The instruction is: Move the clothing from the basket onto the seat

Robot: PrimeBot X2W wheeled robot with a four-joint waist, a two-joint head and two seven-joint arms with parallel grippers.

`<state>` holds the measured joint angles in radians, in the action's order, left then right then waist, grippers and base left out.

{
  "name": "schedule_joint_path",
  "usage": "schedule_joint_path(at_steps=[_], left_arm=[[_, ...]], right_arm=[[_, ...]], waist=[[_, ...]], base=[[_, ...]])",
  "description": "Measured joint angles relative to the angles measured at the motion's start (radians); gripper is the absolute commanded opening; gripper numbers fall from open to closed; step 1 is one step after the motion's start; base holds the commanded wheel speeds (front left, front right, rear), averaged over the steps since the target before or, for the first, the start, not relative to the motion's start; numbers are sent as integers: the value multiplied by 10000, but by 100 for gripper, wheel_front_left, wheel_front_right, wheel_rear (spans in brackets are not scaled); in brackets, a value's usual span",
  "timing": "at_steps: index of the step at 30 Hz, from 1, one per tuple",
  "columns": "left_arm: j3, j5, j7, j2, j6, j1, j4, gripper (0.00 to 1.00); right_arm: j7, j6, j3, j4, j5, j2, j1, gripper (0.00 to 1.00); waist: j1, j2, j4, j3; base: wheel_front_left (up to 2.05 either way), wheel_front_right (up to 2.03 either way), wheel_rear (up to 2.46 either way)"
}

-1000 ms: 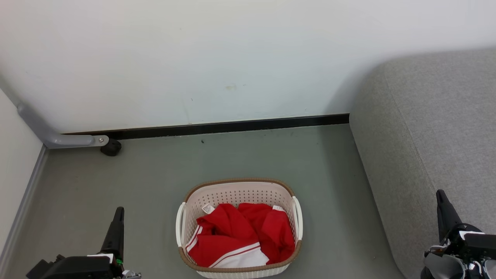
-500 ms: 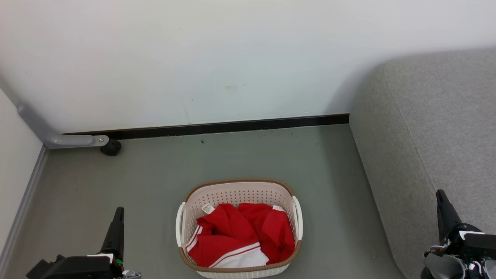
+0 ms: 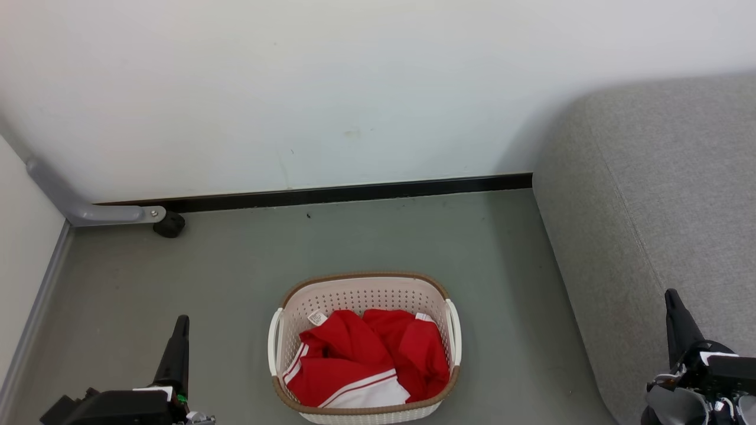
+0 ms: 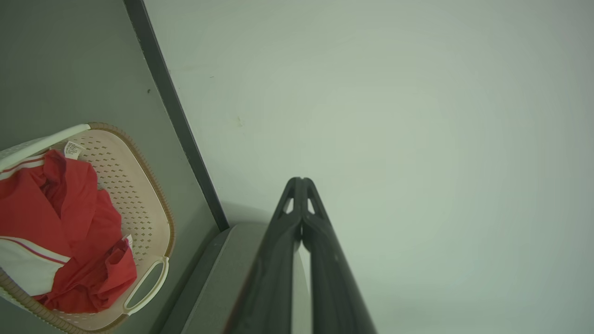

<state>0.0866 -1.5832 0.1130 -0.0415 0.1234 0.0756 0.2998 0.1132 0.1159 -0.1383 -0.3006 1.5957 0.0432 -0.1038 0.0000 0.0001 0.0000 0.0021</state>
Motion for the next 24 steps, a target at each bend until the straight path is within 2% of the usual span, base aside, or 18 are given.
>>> schedule_joint_path(at_steps=[1,2,3,4,5,12,24], left_arm=[[0,0,0,0,0,0,0,0],[0,0,0,0,0,0,0,100],[-10,8,-2,10,-6,-30,71,0],[-13,8,-2,31,-8,-97,173,0],[-19,8,-2,58,-10,-197,278,100],[-240,10,-190,105,-13,-367,527,100],[-711,424,-629,96,-13,35,836,100]], right_arm=[[0,0,0,0,0,0,0,0],[0,0,0,0,0,0,0,100],[0,-17,4,-82,-4,-13,8,0],[0,-17,6,-192,-4,-42,44,0],[0,-17,13,-307,-4,-77,128,100],[-2,-25,79,-543,-54,-153,303,100],[-190,-25,418,-654,-633,67,-46,100]], waist=[[0,-1,0,0],[0,0,0,0],[0,0,0,0],[0,-1,0,0],[0,0,0,0],[0,0,-7,21],[0,0,-7,43]], base=[[0,0,0],[0,0,0],[0,0,0],[0,0,0],[0,0,0],[0,0,0],[0,0,0]])
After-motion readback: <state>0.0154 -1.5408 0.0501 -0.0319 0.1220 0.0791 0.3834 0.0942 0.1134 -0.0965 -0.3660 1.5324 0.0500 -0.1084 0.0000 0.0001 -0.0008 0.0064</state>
